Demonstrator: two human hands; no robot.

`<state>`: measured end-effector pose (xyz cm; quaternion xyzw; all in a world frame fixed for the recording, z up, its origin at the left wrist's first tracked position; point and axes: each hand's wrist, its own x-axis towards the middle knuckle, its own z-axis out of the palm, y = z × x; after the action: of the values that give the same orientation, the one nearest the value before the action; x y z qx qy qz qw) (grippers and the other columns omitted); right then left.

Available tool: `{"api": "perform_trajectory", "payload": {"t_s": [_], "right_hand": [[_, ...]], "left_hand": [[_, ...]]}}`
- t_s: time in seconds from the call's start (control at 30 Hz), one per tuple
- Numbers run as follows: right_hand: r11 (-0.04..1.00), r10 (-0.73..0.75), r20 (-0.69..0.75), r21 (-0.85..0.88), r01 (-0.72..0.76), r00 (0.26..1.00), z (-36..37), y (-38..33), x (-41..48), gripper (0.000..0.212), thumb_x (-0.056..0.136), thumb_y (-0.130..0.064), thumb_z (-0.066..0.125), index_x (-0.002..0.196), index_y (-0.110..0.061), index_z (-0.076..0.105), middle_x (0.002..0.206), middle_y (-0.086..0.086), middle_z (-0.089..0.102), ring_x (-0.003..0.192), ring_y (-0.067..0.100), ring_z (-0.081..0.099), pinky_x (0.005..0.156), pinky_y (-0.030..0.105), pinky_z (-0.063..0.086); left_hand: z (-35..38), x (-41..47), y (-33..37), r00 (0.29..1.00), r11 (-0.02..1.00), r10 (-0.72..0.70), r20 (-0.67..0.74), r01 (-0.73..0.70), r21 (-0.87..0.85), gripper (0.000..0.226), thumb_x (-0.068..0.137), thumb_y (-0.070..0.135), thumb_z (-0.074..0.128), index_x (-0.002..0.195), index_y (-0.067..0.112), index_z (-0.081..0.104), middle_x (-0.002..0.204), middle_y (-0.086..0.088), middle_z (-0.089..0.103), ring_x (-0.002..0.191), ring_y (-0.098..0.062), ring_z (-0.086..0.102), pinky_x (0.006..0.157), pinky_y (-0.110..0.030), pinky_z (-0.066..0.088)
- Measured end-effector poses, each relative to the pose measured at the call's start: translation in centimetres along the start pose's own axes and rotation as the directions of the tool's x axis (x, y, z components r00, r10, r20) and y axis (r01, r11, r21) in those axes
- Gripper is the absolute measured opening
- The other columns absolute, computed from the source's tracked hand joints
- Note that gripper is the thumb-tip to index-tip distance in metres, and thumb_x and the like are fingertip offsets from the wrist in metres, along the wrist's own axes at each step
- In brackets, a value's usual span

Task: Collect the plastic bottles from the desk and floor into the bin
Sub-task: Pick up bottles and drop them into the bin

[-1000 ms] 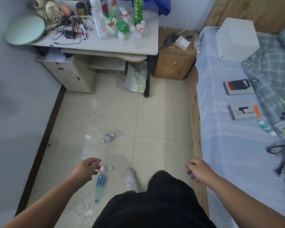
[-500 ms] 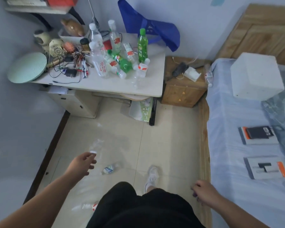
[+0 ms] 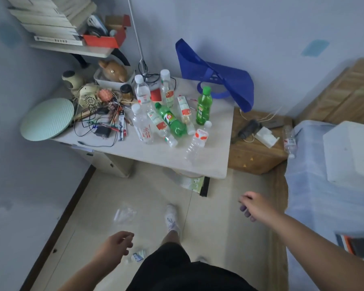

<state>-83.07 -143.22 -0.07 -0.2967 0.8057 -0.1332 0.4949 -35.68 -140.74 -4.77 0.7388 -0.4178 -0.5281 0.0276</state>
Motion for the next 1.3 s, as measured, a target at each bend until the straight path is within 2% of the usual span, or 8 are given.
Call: {"api": "perform_trajectory", "payload": {"t_s": [0.23,0.37,0.5,0.67,0.83,0.93,1.07,1.3], "right_hand": [[0.998,-0.014,0.033,-0.064,0.017,0.999,2.1,-8.7,5.1,0.018,0.094,-0.028,0.056,0.086,-0.016,0.067,0.072,0.006,0.069,0.048,0.014,0.055,0.044,0.027,0.040],[0.998,-0.048,0.012,-0.030,0.049,0.999,2.6,-14.2,6.5,0.018,0.092,-0.030,0.058,0.085,-0.018,0.068,0.073,0.005,0.071,0.050,0.012,0.056,0.047,0.029,0.044],[0.993,-0.091,-0.094,-0.084,0.083,0.991,3.6,-18.4,8.0,0.017,0.089,-0.041,0.061,0.093,-0.025,0.063,0.085,-0.001,0.070,0.070,0.017,0.066,0.067,0.039,0.057],[0.999,0.017,-0.182,-0.031,-0.023,0.983,5.9,-22.6,10.7,0.085,0.071,-0.066,0.070,0.136,-0.018,0.043,0.118,0.003,0.059,0.100,0.031,0.066,0.085,0.042,0.058],[0.993,0.119,-0.231,0.020,-0.118,0.966,8.7,-24.4,13.2,0.085,0.070,-0.059,0.079,0.131,-0.013,0.039,0.128,0.012,0.054,0.105,0.033,0.062,0.090,0.045,0.057],[0.986,0.163,-0.252,-0.004,-0.169,0.954,10.2,-24.4,14.1,0.092,0.073,-0.050,0.081,0.140,-0.012,0.030,0.134,0.016,0.050,0.113,0.039,0.060,0.094,0.047,0.054],[0.982,0.179,-0.217,-0.025,-0.189,0.959,10.3,-23.9,14.7,0.082,0.079,-0.034,0.072,0.144,-0.013,0.026,0.133,0.015,0.050,0.102,0.035,0.060,0.083,0.039,0.052],[0.991,0.121,-0.137,0.077,-0.111,0.983,7.9,-22.0,14.4,0.083,0.073,-0.030,0.070,0.144,-0.016,0.028,0.119,0.008,0.060,0.097,0.029,0.065,0.086,0.046,0.060]], "left_hand": [[-5.4,7.6,12.1,0.977,0.975,0.212,-0.020,-0.211,0.063,0.017,0.098,0.025,0.061,0.094,0.041,0.067,0.088,0.003,0.075,0.079,-0.012,0.071,0.062,-0.027,0.052],[-9.6,10.8,18.5,0.944,0.951,0.308,-0.119,-0.302,0.062,0.013,0.094,0.040,0.066,0.107,0.039,0.067,0.094,0.007,0.074,0.088,-0.010,0.071,0.079,-0.040,0.060],[-11.6,13.9,22.3,0.919,0.940,0.337,-0.202,-0.341,0.016,0.052,0.084,0.055,0.072,0.130,0.037,0.055,0.116,0.014,0.065,0.098,-0.002,0.065,0.079,-0.036,0.057],[-11.8,16.6,24.9,0.901,0.923,0.372,-0.225,-0.385,-0.017,0.104,0.065,0.065,0.084,0.150,0.041,0.030,0.148,0.012,0.044,0.123,-0.006,0.052,0.091,-0.035,0.048],[-10.4,18.4,26.7,0.898,0.917,0.395,-0.192,-0.400,0.016,0.128,0.060,0.065,0.086,0.157,0.045,0.005,0.157,0.012,0.038,0.135,-0.009,0.046,0.100,-0.039,0.047],[-9.3,19.0,27.5,0.890,0.919,0.389,-0.239,-0.391,0.042,0.112,0.064,0.062,0.085,0.153,0.046,0.019,0.151,0.014,0.045,0.133,-0.009,0.048,0.099,-0.039,0.047],[-8.1,19.7,28.2,0.898,0.925,0.378,-0.227,-0.375,0.056,0.076,0.071,0.064,0.078,0.137,0.039,0.048,0.134,0.013,0.055,0.120,-0.010,0.056,0.092,-0.033,0.044],[-8.1,17.4,28.8,0.911,0.931,0.319,-0.260,-0.352,-0.092,0.058,0.069,0.073,0.074,0.116,0.060,0.043,0.106,0.037,0.061,0.096,0.027,0.052,0.072,-0.015,0.041]]}}
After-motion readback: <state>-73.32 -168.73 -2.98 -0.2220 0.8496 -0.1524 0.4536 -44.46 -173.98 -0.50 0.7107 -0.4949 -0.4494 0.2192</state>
